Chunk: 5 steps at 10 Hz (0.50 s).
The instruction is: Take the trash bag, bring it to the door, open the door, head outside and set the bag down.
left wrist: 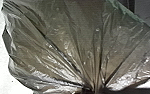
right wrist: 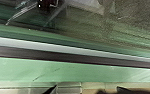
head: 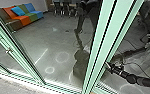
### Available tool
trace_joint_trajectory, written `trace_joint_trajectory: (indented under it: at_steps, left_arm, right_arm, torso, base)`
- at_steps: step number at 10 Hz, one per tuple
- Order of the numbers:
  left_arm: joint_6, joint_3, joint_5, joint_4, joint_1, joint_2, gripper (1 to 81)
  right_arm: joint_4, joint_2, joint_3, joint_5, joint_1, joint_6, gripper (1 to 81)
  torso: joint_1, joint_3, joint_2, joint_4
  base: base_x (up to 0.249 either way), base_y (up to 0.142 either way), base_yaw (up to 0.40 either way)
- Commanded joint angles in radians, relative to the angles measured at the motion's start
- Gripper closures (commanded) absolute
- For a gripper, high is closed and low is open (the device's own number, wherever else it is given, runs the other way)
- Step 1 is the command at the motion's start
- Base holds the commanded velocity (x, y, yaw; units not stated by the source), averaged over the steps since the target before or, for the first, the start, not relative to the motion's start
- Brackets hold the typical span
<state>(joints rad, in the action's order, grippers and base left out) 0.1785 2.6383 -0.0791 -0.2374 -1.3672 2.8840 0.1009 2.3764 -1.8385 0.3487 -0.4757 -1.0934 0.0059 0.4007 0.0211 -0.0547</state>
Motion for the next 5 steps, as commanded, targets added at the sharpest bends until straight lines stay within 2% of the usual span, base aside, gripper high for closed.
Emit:
trace_joint_trajectory:
  at_steps: [1,5]
  left_arm:
    - [0.001,0.002,-0.090,-0.005,0.013,-0.011,81.1]
    - [0.001,0.002,-0.090,-0.002,0.013,-0.009,81.1]
  right_arm:
    - [-0.055,-0.007,-0.028,-0.290,0.033,-0.008,1.0]
    - [-0.053,-0.010,-0.028,-0.290,0.035,-0.008,1.0]
  torso:
    - [0.000,0.000,0.000,0.000]
    - [0.000,0.000,0.000,0.000]
  base:
    - [0.000,0.000,0.000]
    - [0.000,0.000,0.000]
